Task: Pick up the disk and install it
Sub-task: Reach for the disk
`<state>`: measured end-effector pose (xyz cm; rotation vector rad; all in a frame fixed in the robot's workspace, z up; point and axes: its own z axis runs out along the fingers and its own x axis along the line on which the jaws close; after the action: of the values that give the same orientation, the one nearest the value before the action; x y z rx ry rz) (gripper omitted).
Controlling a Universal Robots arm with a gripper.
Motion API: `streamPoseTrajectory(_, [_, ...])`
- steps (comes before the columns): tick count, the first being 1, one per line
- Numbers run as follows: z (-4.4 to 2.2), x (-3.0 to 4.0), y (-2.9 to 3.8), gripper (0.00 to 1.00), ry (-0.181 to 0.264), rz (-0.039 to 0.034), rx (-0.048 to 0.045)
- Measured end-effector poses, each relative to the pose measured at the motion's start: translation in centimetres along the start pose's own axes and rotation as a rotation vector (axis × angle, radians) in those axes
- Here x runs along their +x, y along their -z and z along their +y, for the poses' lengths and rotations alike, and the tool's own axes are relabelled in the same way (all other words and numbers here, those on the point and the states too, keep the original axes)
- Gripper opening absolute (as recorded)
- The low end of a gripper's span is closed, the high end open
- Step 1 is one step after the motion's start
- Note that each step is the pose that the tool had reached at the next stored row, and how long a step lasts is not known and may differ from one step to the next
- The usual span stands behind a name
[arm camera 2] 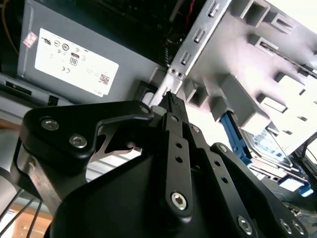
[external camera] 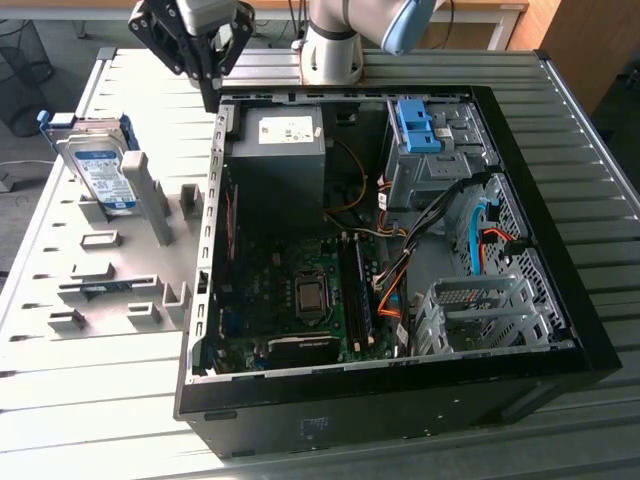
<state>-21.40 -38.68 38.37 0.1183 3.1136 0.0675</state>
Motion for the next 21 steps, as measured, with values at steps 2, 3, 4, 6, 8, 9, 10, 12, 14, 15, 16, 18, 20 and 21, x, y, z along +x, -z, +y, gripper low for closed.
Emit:
streamPoseTrajectory(2, [0.03, 0.53, -0.02, 0.11, 0.0, 0.0, 0.0])
streamPoseTrajectory(3, [0.05, 0.78, -0.02, 0.11, 0.0, 0.0, 0.0])
streamPoseTrajectory(4, [0.06, 1.1, -0.02, 0.11, 0.0, 0.0, 0.0])
streamPoseTrajectory(6, [0.18, 1.58, -0.02, 0.11, 0.0, -0.0001, -0.0001])
streamPoseTrajectory(8, [0.38, 1.89, -0.03, 0.11, 0.0, -0.0001, -0.0001])
streamPoseTrajectory(9, [0.53, 2.05, -0.04, 0.11, 0.0, -0.0001, -0.0001])
streamPoseTrajectory(10, [0.71, 2.2, -0.04, 0.11, 0.0, 0.0, 0.0])
streamPoseTrajectory(12, [1.21, 2.42, -0.08, 0.11, 0.0, -0.0001, -0.0001])
streamPoseTrajectory(14, [1.61, 2.77, -0.12, 0.11, 0.0, 0.0001, -0.0001])
streamPoseTrajectory(15, [1.81, 2.99, -0.14, 0.11, 0.0, 0.0003, 0.0])
streamPoseTrajectory(16, [1.95, 3.24, -0.16, 0.11, 0.0, 0.0005, 0.0])
streamPoseTrajectory(18, [2.13, 3.8, -0.19, 0.11, 0.0, 0.0008, 0.0001])
streamPoseTrajectory(20, [2.22, 4.47, -0.21, 0.11, 0.0, 0.0008, 0.0])
streamPoseTrajectory(21, [2.21, 4.92, -0.24, 0.11, 0.0, 0.0009, 0.0001])
